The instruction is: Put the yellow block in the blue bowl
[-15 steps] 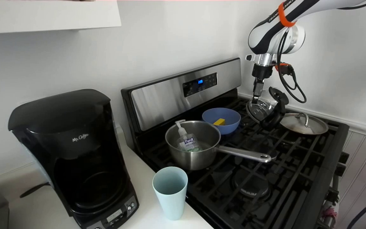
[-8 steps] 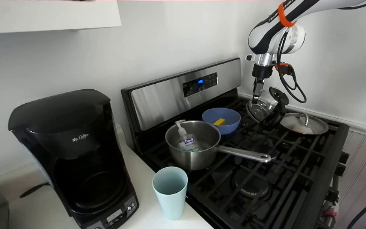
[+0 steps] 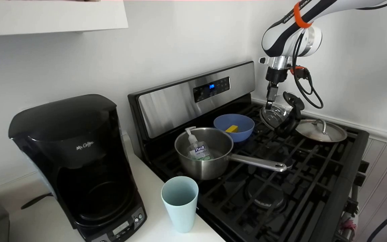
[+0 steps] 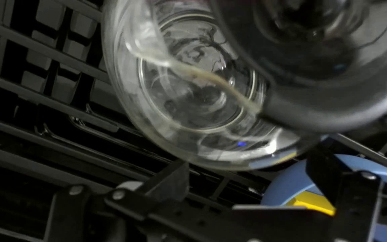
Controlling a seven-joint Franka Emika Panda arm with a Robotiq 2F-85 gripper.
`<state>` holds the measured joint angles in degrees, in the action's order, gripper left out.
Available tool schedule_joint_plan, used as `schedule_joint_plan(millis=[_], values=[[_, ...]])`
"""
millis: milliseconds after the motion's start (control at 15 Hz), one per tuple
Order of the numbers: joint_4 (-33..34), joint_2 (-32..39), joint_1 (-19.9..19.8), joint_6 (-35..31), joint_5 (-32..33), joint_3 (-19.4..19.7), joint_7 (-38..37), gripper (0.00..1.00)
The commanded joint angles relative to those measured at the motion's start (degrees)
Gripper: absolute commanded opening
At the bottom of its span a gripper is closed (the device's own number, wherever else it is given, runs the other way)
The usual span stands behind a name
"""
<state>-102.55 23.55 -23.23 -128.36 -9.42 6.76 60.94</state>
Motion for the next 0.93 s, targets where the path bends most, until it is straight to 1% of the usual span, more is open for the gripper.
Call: schedule_joint_plan(millis=[0, 267, 333, 467, 800, 867], values=[[-0.94, -2.80, 0.35, -1.43, -3.11, -2.79, 4.59, 1.00], [-1.61, -5.65, 1.80, 1.22, -6.28, -5.52, 8.66, 1.00], [0.20, -3.13, 2.55, -0.01, -4.20, -3.87, 5.70, 1.00], [0.17, -3.53, 3.32, 0.14, -4.30, -3.94, 5.66, 1.00], [0.17, -3.03, 3.03, 0.12, -4.22, -3.37, 5.61, 1.00], [-0.35, -3.58, 2.78, 0.25, -4.90, -3.70, 6.69, 1.00]])
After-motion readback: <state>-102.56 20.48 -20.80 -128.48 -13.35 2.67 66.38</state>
